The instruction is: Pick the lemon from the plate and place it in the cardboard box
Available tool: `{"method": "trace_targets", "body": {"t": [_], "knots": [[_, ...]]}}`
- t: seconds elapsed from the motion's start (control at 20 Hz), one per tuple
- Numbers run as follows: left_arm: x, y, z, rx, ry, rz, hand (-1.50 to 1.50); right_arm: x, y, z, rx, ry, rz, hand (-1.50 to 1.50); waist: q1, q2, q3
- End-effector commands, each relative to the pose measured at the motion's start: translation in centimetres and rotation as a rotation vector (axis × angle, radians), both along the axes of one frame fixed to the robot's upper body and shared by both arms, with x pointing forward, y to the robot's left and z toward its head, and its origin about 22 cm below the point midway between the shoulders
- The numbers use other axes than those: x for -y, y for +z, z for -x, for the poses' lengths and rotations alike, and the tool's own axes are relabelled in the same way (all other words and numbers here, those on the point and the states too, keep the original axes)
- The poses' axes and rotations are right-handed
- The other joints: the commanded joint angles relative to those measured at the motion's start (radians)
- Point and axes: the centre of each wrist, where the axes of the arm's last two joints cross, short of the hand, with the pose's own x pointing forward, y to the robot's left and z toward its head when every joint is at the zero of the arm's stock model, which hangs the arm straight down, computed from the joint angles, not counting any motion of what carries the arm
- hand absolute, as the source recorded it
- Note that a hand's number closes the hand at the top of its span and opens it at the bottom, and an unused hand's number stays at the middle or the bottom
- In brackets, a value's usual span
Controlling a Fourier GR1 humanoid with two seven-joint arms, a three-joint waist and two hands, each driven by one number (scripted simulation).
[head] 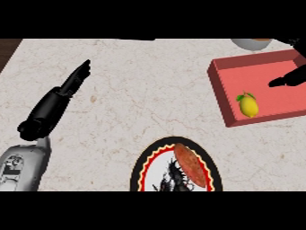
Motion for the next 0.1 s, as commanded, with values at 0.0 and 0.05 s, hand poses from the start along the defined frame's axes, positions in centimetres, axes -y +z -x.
{"method": "trace_targets", "body": {"t": [0.0,0.05], "knots": [[-0.1,0.9,-0.3,0.030,-0.004,-0.006,0.00,2.3,0.3,0.5,-0.113,0.077,-0.277,-1.50,0.011,0.004,0.001],[0.6,0.5,-0.4,0.004,-0.019,0.001,0.00,2.2,2.0,0.0,-0.106,0.069,-0.276,-1.50,0.014,0.006,0.001]]}}
